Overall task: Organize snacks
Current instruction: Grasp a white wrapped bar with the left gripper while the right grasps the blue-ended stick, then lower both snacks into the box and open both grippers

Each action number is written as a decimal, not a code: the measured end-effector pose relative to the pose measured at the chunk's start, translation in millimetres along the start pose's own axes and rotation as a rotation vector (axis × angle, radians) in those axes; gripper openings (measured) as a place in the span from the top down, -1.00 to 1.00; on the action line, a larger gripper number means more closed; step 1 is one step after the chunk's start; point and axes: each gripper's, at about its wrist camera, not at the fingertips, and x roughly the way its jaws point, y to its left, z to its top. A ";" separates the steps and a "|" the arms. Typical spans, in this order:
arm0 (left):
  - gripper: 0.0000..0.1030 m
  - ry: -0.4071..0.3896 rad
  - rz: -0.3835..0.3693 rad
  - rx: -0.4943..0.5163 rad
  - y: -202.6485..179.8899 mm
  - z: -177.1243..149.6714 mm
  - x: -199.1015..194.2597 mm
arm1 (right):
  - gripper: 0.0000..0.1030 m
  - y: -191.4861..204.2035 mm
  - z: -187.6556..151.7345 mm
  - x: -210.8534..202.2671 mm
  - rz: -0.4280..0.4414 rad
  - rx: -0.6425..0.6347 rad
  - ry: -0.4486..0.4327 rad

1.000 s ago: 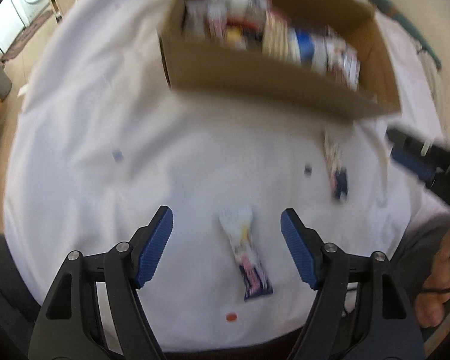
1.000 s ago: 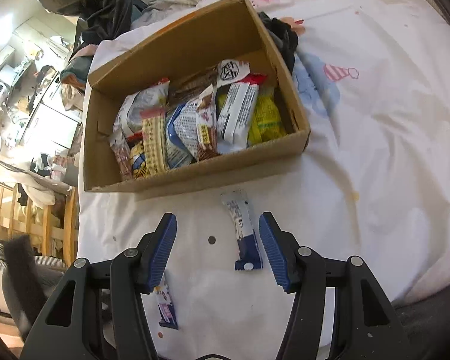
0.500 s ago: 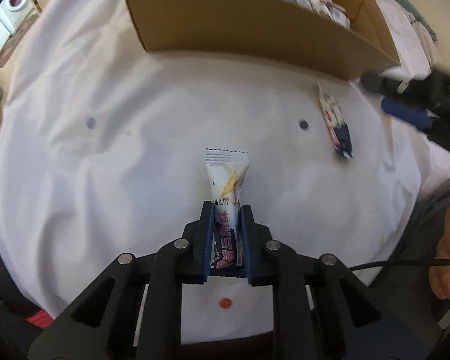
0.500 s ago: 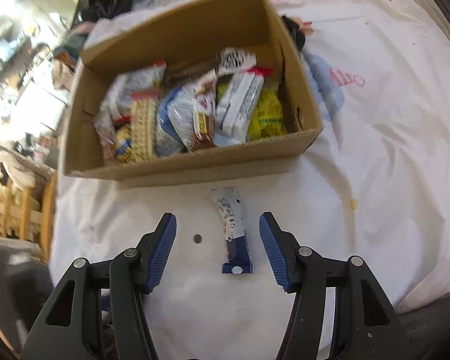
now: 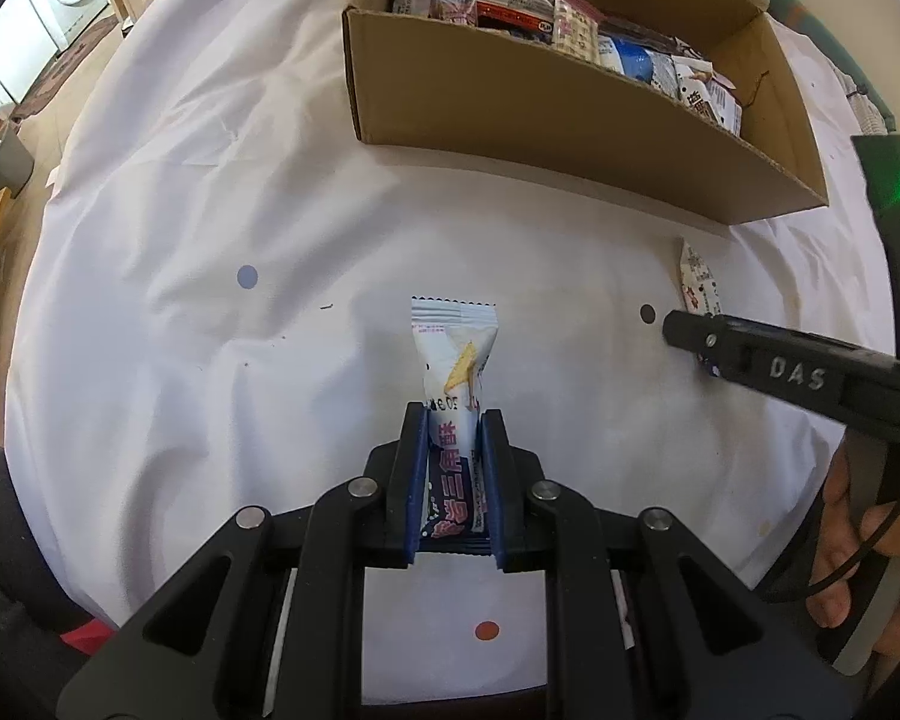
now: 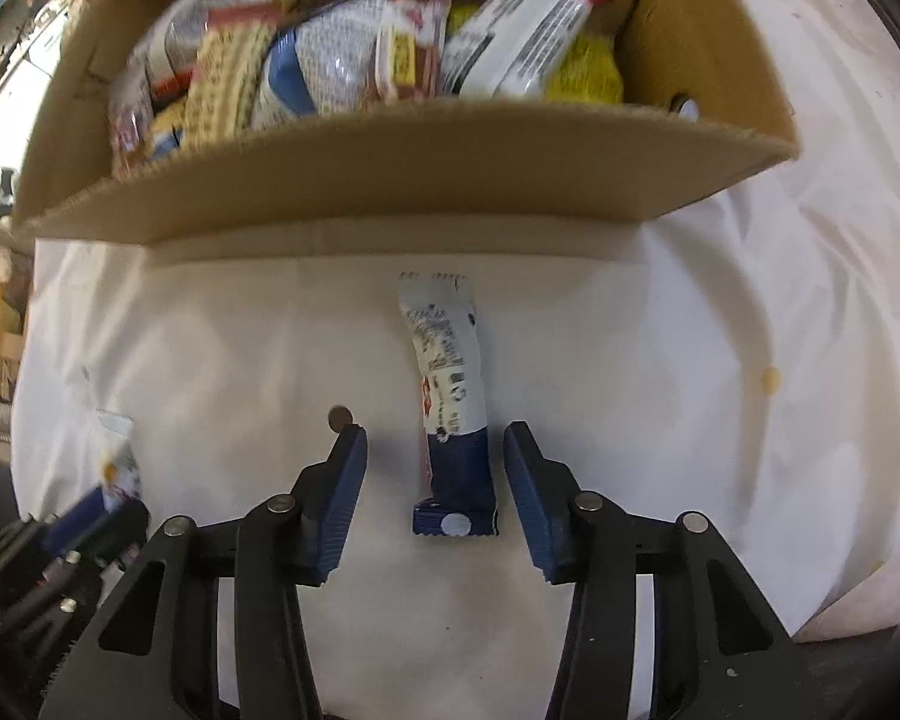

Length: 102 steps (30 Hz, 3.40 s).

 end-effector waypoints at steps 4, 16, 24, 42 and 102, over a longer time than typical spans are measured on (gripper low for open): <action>0.72 -0.024 0.014 0.004 8.1 1.1 -9.0 | 0.25 5.9 -3.2 1.1 -0.027 -0.036 -0.007; 0.72 -0.034 0.030 -0.019 12.5 5.3 -10.5 | 0.62 28.0 -9.8 -6.5 -0.003 -0.058 -0.017; 0.72 -0.045 0.035 -0.031 13.6 5.9 -12.6 | 0.62 15.1 -7.1 -16.7 0.055 -0.064 -0.023; 0.72 -0.189 -0.085 0.045 10.4 87.3 -94.5 | 0.62 17.4 5.7 -115.1 0.383 -0.069 -0.289; -0.32 -0.285 -0.126 0.081 4.2 167.3 -53.6 | -0.14 -19.9 76.5 -94.8 0.419 0.081 -0.425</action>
